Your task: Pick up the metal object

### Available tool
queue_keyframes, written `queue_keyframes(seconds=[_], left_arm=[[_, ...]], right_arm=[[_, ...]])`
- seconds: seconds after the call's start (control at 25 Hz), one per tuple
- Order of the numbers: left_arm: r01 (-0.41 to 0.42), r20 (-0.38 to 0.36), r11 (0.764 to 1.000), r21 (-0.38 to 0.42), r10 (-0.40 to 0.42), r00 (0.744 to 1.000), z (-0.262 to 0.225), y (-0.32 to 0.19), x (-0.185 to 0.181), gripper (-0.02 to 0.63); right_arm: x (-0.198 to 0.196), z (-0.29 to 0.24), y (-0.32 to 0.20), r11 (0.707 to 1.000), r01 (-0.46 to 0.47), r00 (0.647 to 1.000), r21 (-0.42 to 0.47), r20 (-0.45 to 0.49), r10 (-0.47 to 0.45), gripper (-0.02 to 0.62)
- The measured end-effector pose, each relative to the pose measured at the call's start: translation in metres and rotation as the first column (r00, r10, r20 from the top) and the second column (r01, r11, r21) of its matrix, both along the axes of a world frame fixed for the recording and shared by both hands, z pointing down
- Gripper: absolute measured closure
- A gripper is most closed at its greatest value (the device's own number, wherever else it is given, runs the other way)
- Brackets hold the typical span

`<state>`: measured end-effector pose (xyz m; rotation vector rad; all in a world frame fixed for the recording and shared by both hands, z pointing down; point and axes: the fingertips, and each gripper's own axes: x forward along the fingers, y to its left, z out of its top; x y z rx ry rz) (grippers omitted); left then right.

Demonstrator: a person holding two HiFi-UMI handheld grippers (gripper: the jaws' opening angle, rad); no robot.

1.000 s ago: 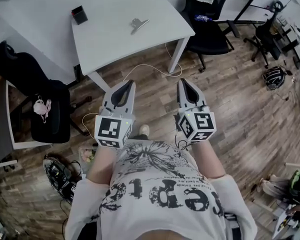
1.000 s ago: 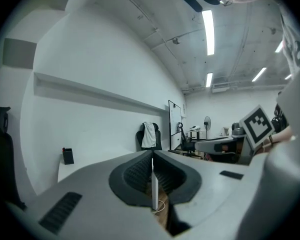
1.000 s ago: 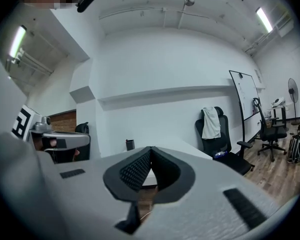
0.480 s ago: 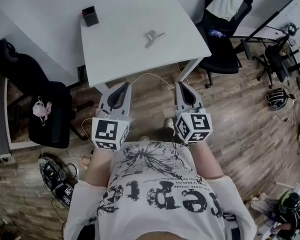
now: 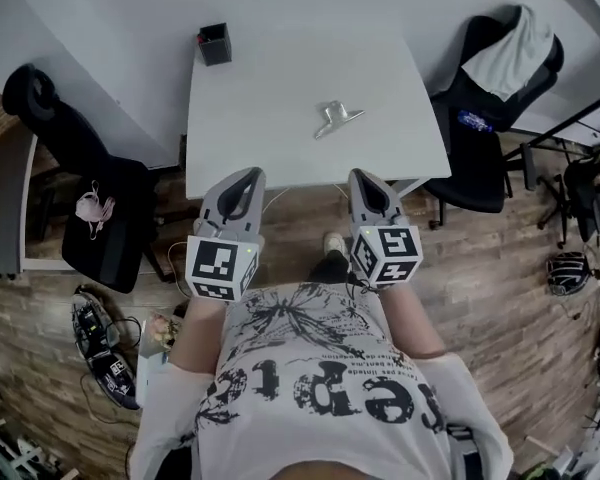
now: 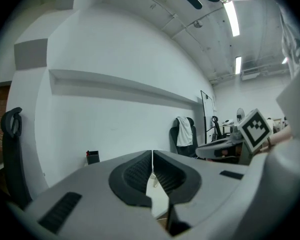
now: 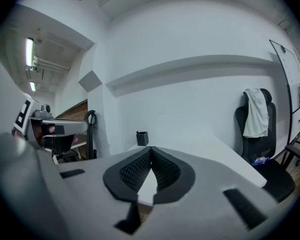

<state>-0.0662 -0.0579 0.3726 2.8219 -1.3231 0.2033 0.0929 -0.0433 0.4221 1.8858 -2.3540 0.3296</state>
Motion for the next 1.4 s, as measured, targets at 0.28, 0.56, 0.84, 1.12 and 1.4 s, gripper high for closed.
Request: queue_keyframes(seconds=[0.28,0.56,0.84,1.12,1.4], left_arm=[[0.167,-0.004,0.986,-0.022,-0.167,0.986,-0.006,-0.073,0.046,0.595],[0.299,-0.025,0.952,-0.060,-0.301,0.953,0.012,-0.125,0.072,0.595],[0.343,-0.040,0.935,-0.087,-0.348,0.937,0.023,-0.149,0.086,0.595],[0.332,-0.067,0.937,-0.108,-0.340,0.938,0.031,-0.175,0.075,0.595],[0.252,-0.042,0.957,-0.143,-0.260,0.965,0.053,-0.209,0.069,0.595]], right_arm=[[0.047,0.004,-0.099,0.984,0.169,0.986,-0.056,0.012,-0.168,0.604],[0.071,0.027,-0.171,0.951,0.291,0.956,-0.109,-0.009,-0.293,0.604],[0.086,0.046,-0.206,0.929,0.341,0.937,-0.146,-0.033,-0.349,0.604],[0.067,0.082,-0.226,0.896,0.387,0.914,-0.218,-0.035,-0.404,0.603],[0.057,0.142,-0.246,0.857,0.347,0.906,-0.381,-0.100,-0.411,0.443]])
